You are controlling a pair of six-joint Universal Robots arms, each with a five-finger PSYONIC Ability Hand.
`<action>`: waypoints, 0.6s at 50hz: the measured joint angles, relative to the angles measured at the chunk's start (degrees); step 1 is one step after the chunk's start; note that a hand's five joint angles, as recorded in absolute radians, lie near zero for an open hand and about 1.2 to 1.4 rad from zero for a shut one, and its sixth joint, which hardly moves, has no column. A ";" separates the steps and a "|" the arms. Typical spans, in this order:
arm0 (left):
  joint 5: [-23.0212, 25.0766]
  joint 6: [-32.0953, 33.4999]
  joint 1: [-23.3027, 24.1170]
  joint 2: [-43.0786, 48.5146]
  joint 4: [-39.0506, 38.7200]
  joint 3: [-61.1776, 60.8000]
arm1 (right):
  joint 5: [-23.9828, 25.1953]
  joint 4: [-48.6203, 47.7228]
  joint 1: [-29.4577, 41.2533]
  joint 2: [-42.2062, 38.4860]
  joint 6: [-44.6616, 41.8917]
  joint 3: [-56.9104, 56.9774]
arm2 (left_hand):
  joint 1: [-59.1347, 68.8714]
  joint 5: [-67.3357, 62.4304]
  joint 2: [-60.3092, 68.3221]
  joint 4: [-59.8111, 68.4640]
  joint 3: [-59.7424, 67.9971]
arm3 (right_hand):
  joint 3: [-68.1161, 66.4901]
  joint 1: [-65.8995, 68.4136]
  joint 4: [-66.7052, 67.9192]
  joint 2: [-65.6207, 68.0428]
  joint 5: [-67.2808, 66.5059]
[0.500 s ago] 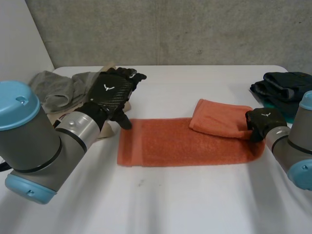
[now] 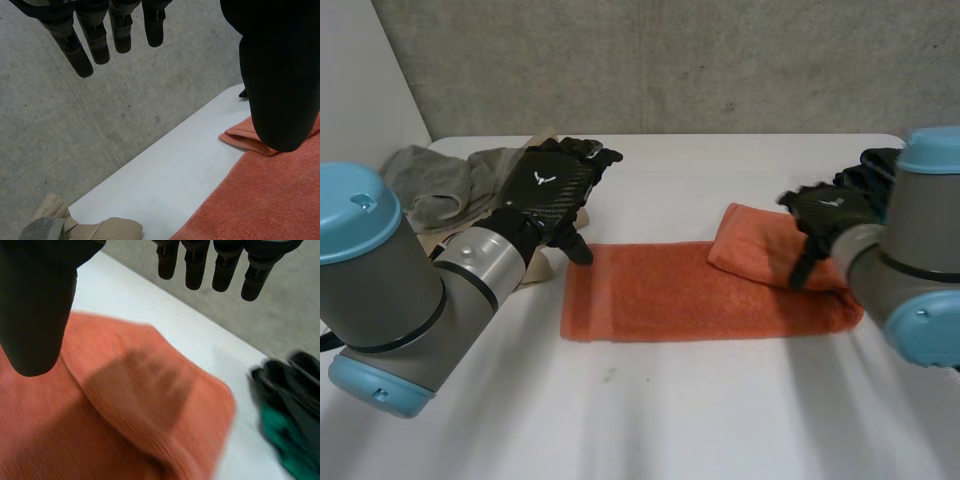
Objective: Fold the laundry.
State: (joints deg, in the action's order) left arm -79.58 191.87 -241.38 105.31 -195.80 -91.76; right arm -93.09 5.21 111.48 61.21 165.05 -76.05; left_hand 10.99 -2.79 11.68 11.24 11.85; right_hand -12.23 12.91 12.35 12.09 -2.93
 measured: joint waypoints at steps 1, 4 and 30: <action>-0.01 0.00 -0.01 0.00 0.01 0.00 | 0.10 -0.18 0.79 -0.71 0.60 0.89 | 0.00 -0.02 0.00 0.00 0.00 | -0.27 0.13 0.15 0.30 -0.15; -0.04 -0.01 -0.03 -0.02 0.03 0.01 | 0.50 -0.76 3.21 -4.63 3.41 4.76 | 0.00 -0.02 0.00 0.00 0.00 | -4.86 3.84 4.52 5.04 -4.48; 0.06 0.01 -0.13 0.12 -0.17 0.00 | 2.57 -1.97 4.81 -26.81 16.67 25.41 | 0.00 -0.02 0.00 0.00 0.00 | -34.13 33.24 33.79 34.26 -32.56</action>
State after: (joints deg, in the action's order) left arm -79.52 191.88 -241.51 105.43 -195.97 -91.76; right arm -90.52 3.24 116.29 34.40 181.72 -50.64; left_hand 10.99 -2.81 11.68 11.24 11.85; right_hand -46.36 46.15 46.14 46.35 -35.49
